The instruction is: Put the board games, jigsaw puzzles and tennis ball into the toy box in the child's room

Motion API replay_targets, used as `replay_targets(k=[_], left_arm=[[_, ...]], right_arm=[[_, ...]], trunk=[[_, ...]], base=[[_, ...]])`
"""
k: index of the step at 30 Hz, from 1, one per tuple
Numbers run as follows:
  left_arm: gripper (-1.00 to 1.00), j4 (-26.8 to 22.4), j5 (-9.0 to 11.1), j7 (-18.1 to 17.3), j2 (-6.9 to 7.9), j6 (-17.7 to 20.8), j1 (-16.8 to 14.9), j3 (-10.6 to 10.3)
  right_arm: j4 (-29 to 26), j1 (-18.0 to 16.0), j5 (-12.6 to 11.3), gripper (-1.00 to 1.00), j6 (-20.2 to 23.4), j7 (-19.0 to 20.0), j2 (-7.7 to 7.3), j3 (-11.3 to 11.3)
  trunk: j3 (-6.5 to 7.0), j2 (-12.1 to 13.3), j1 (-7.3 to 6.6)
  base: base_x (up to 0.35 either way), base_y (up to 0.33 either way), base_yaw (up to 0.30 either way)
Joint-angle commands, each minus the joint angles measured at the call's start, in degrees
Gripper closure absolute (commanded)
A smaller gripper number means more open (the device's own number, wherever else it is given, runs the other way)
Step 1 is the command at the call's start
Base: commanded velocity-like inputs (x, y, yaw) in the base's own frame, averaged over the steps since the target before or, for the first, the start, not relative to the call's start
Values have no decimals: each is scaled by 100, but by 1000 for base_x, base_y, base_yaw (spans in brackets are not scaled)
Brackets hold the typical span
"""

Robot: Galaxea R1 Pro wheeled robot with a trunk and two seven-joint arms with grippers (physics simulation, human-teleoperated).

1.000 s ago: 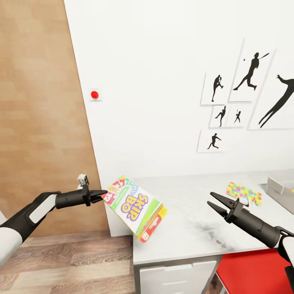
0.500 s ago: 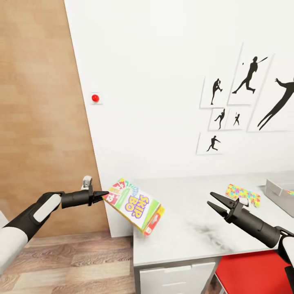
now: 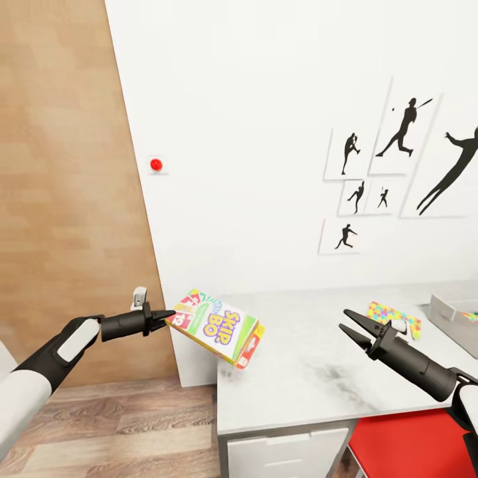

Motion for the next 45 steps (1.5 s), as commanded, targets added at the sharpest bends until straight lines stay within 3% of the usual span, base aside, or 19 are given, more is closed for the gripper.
replay_targets(k=[1, 24, 30, 34, 42, 45], left_arm=[[100, 24, 30, -22, 5, 16, -8, -23], [100, 61, 30, -59, 14, -9, -8, 46], [100, 68, 30, -59, 10, -10, -8, 49], [100, 68, 42, -80, 8, 13, -8, 52], [100, -156, 45, -478, 10, 301, -12, 70], [100, -538, 52, -583, 9, 623, -13, 86]], right_arm=[[1, -5, 33, -100, 20, 36, -1, -8], [8, -4, 57, -100, 9, -5, -4, 4], [63, -46, 136, -100, 190, -597, -209, -46], [93, -58, 110, -100, 280, -951, -460, -46], [78, -41, 102, -100, 280, -1017, -500, 106], [52, -21, 104, -100, 280, -1018, -495, 129]], trunk=[[11, 36, -22], [423, 958, -527], [531, 1199, -659], [603, 1359, -747], [747, 1680, -922], [800, 1801, -988]], base=[[0, 0, 0], [0, 0, 0], [0, 0, 0], [0, 0, 0], [0, 0, 0], [0, 0, 0]])
